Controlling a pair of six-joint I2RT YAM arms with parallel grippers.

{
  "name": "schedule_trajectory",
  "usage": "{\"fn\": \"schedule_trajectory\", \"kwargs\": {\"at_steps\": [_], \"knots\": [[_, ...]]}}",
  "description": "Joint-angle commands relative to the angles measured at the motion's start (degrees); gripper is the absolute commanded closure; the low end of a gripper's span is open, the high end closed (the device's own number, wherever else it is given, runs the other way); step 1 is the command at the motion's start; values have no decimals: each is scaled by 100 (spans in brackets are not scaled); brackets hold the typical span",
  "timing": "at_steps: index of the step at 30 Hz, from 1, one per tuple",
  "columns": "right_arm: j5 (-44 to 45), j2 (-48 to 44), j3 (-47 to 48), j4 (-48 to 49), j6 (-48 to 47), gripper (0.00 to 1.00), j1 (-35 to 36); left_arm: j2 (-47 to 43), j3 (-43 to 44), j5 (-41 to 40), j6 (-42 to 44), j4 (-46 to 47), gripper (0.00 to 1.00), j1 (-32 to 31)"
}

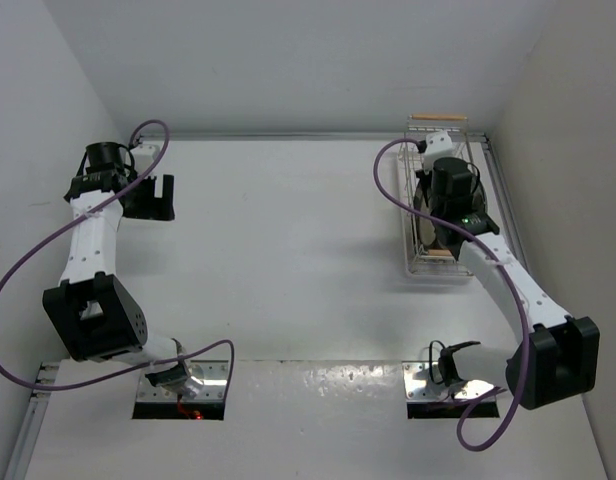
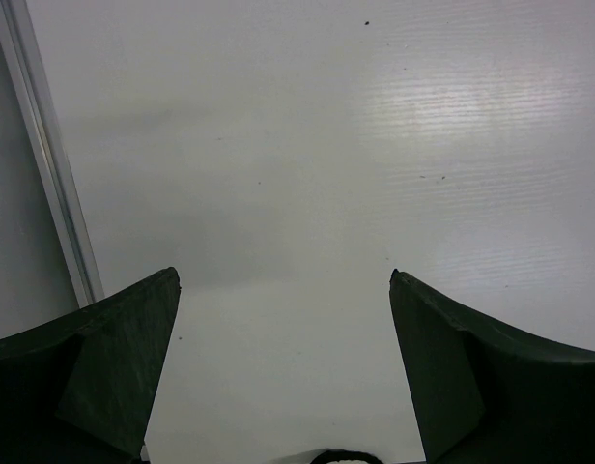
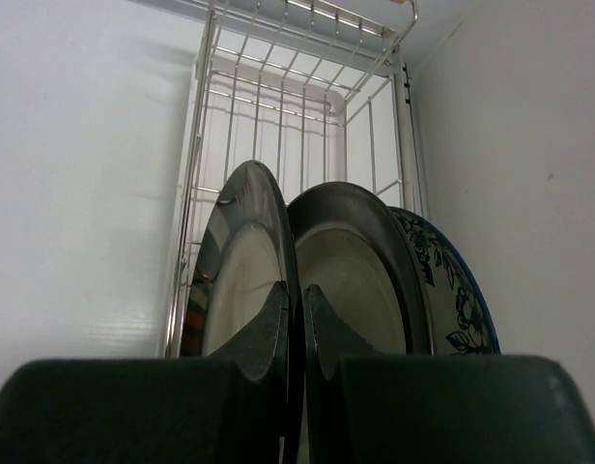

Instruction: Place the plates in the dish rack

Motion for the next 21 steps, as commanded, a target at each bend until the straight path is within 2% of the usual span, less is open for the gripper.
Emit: {"fn": "schedule_trajectory", "kwargs": {"at_steps": [1, 2, 3, 4, 5, 8, 11, 17, 20, 21], "knots": [[8, -126, -53, 832, 17, 100, -9, -240, 3, 25, 32, 13, 6, -16], [8, -135, -106, 833, 0, 98, -9, -188, 3, 25, 32, 13, 6, -16], [-27, -144, -132, 816, -9, 91, -9, -188, 3, 25, 32, 13, 6, -16], [-45, -153, -133, 789, -1, 82, -9, -188, 3, 25, 32, 13, 6, -16], [-54, -179, -133, 719, -1, 65, -9, -188, 3, -27, 32, 13, 6, -16], [-106, -258, -19, 613, -27, 42, -10, -135, 3, -28, 85, 13, 6, -16], [-229, -337, 218, 465, -36, 32, -9, -135, 55, -28, 85, 13, 6, -16], [-562, -644, 1035, -133, 227, 19, -1, -82, 55, -28, 85, 13, 6, -16], [-914, -987, 1221, -686, 597, 2, -44, -82, 55, -28, 85, 13, 6, -16], [-1011, -1196, 1169, -792, 675, 0, -71, -82, 55, -28, 85, 13, 6, -16]]}}
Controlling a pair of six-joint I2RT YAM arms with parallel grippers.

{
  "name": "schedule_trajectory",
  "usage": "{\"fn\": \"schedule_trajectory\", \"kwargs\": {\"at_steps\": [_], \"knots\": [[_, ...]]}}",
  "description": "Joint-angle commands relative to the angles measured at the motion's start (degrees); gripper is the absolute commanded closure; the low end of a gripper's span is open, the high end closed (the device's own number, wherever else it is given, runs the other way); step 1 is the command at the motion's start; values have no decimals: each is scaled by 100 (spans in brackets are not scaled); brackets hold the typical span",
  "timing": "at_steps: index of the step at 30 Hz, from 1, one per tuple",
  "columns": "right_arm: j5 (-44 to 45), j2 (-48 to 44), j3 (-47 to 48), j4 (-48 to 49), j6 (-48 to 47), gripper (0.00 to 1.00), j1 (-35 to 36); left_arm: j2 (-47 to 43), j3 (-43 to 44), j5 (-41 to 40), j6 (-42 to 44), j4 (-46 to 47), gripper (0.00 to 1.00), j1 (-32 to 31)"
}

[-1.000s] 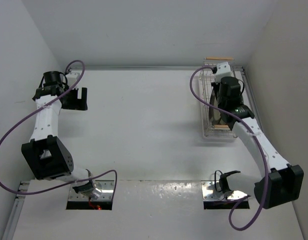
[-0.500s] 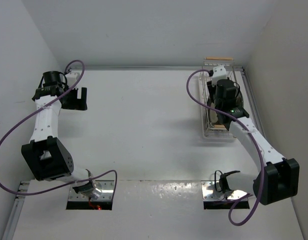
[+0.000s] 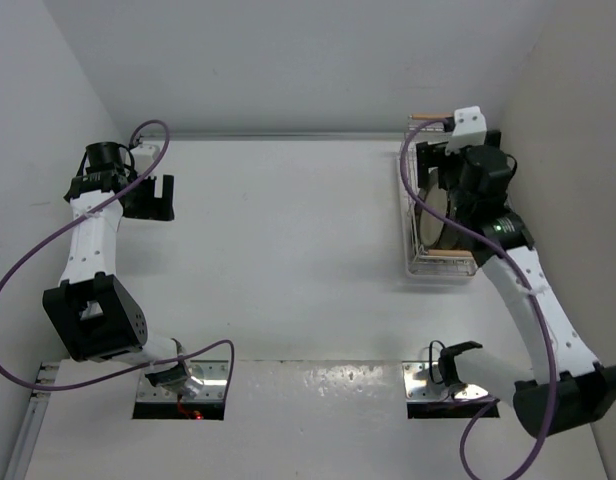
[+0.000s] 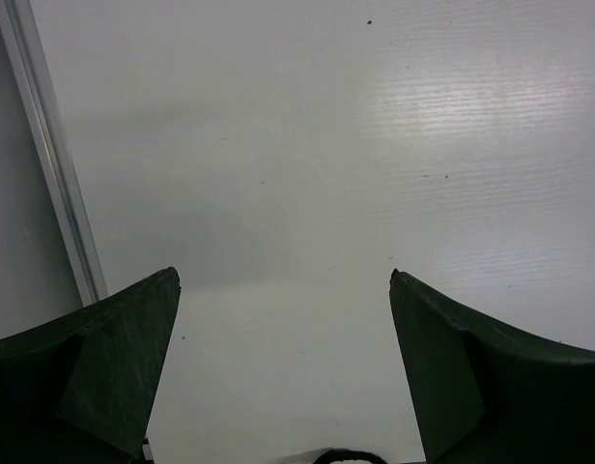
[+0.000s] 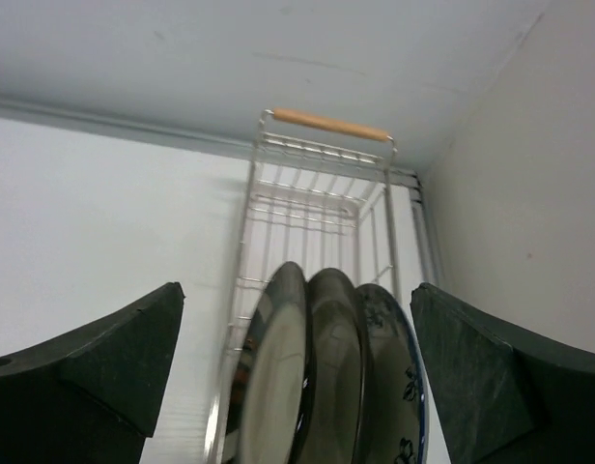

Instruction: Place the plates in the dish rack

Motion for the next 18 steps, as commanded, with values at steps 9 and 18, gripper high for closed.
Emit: {"fn": "schedule_trajectory", "kwargs": {"at_steps": [9, 18], "knots": [[-782, -2554, -1831, -2128, 2287, 0, -275, -172, -419, 178, 41, 119, 6, -69], [-817, -5348, -3915, -2752, 4167, 0, -267, -427, -929, 521, 322, 119, 3, -447]]}}
